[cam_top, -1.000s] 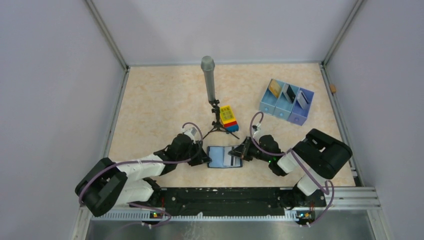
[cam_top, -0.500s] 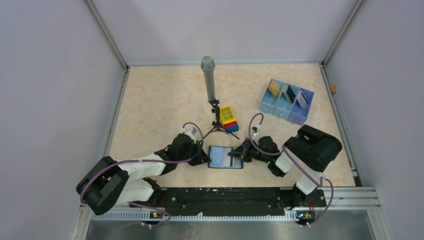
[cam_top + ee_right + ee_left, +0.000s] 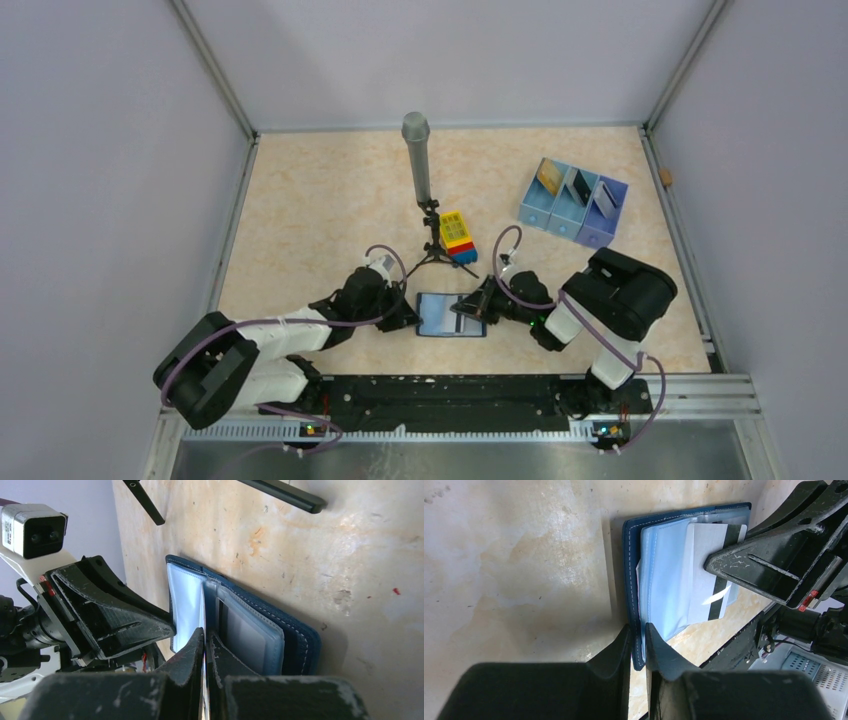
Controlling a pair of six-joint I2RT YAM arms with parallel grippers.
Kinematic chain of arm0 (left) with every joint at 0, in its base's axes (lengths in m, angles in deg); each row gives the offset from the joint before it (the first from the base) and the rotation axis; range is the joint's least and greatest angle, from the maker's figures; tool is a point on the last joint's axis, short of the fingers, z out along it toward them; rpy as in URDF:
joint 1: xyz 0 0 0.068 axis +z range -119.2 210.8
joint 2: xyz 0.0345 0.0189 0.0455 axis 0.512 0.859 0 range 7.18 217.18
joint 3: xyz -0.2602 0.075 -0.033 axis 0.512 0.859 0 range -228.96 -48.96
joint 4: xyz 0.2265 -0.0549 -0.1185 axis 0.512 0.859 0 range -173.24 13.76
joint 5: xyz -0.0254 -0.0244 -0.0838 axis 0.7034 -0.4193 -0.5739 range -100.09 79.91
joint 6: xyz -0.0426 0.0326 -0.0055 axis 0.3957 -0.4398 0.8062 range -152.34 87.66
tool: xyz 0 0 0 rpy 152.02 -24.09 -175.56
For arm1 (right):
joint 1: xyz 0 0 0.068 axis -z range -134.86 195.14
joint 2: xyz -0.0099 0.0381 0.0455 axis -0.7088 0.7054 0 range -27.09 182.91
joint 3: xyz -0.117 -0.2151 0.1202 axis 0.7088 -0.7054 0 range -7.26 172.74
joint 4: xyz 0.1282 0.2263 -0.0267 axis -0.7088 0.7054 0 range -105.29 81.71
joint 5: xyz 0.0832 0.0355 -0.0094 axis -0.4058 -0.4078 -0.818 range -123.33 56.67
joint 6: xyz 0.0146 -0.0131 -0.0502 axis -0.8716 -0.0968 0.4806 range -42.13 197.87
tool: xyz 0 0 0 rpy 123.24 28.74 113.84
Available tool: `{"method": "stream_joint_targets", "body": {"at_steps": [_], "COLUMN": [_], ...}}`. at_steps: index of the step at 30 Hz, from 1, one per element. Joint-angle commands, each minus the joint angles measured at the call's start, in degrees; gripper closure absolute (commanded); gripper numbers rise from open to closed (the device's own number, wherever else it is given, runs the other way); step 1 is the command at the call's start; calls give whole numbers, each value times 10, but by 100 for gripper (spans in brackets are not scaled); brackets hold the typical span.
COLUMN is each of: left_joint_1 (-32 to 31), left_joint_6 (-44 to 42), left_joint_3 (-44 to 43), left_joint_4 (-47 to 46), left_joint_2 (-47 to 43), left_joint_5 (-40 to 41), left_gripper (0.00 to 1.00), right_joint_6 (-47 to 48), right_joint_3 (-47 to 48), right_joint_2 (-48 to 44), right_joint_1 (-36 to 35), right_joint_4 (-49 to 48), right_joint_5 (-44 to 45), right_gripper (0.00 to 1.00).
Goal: Put the credit cards into the card holder
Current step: Insert the credit card into the card holder.
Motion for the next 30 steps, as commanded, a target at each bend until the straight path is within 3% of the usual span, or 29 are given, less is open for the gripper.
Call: {"method": "stream_joint_targets", "body": {"at_steps": [1,12,17,20,24,30], "left_joint_1": [1,1,3,4,4,5], "left_joint_6": [-6,-8,-7,-6,-5,-4], "left_joint_3": [-10,-11,-8,-5,-2,1], "left_joint_4": [-28,-28,-27,-27,-32,-40], "left_joint_2": [6,7,4,3,4,6], "left_joint_5": [-13,-15,-12,-12,-11,-13], "left_gripper": [85,86,95,99,100,100], "right_joint_6": [4,15,45,84,139,191], "right_joint_3": [10,52,64,93,146,202], "right_joint_2": [23,32,-15,-64,-121,-151], "right_joint_1": [-12,-26,-32,-41,-56,-74], "right_joint_4": [46,119,190,300,445,571], "right_joint_5": [18,24,49,79,141,204], "right_gripper": [100,100,86,76,67,54]}}
